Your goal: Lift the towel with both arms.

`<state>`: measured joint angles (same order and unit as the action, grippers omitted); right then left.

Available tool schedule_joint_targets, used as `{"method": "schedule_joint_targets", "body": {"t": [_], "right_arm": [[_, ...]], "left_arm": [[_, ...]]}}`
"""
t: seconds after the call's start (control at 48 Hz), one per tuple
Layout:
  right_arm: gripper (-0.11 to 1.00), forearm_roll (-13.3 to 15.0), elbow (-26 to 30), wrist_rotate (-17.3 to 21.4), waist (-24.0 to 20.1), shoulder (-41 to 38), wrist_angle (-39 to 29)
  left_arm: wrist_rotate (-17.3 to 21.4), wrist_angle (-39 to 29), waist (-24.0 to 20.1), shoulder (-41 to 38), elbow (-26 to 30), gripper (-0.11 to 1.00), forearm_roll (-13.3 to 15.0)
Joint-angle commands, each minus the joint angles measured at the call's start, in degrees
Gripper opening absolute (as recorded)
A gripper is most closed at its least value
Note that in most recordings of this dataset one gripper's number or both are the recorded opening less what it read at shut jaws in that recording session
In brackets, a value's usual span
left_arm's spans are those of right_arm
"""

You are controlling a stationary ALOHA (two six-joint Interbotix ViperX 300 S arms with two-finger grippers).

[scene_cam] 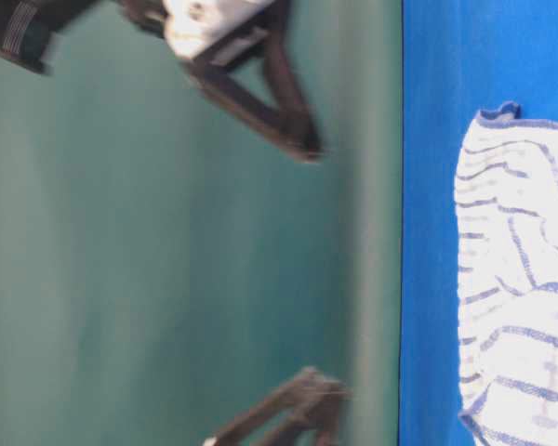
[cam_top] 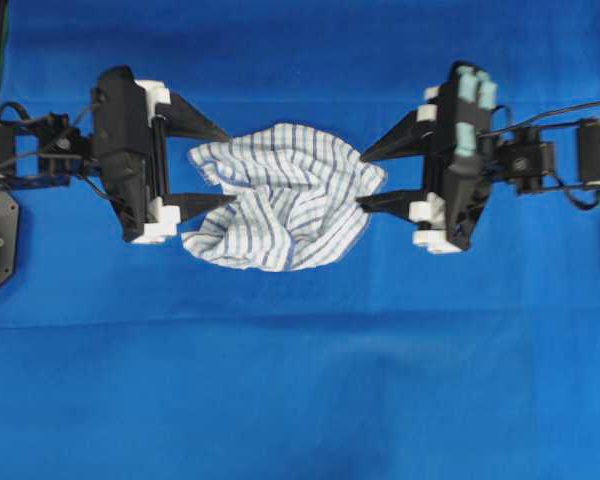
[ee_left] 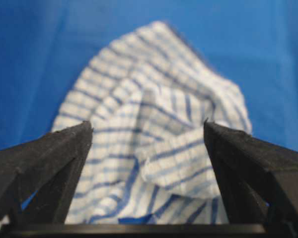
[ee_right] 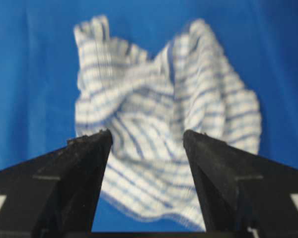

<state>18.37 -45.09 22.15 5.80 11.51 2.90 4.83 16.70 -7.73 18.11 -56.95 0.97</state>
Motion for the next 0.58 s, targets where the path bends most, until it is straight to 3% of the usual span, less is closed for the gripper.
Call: {"method": "schedule_joint_targets", "body": {"t": [0.0, 0.563], "right_arm": [[0.64, -0.4, 0.6, 0.1, 0.2, -1.9, 1.6], [0.64, -1.0, 1.7, 0.1, 1.6, -16.3, 5.9]], "left_arm": [[-0.1, 1.9, -0.2, -3.1, 0.3, 0.88, 0.2], [-0.7, 5.5, -0.1, -18.9, 2.3, 0.88, 0.3]]}}
